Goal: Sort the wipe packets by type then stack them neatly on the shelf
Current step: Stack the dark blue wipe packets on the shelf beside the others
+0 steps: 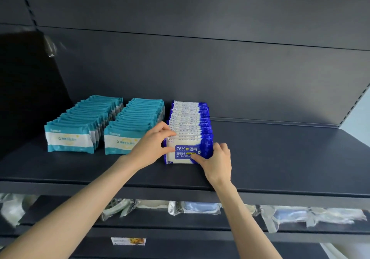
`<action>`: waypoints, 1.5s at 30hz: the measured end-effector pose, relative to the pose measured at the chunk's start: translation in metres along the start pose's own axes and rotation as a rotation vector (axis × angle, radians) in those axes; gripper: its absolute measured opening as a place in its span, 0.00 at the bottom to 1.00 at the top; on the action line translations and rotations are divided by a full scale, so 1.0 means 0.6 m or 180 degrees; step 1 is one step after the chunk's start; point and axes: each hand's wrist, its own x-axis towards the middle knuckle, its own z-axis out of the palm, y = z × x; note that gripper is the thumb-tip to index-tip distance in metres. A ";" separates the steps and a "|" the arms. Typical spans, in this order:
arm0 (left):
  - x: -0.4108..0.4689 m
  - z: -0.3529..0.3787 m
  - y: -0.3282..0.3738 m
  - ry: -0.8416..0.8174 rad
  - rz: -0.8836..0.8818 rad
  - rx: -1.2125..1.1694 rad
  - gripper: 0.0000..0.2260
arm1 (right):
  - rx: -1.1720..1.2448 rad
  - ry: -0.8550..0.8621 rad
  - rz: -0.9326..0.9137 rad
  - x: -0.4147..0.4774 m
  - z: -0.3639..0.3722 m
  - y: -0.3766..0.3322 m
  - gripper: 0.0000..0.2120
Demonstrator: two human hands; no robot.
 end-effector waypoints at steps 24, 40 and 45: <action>0.029 0.008 -0.033 0.0060 0.0983 0.2196 0.27 | -0.0859 0.0040 -0.0989 0.024 0.016 0.008 0.35; 0.054 0.019 -0.028 -0.0091 0.0726 0.2197 0.27 | -0.0935 -0.0070 -0.0867 0.054 0.023 0.009 0.33; 0.048 0.015 -0.025 -0.0166 0.0691 0.2170 0.26 | -0.1014 -0.0050 -0.0886 0.044 0.018 0.004 0.34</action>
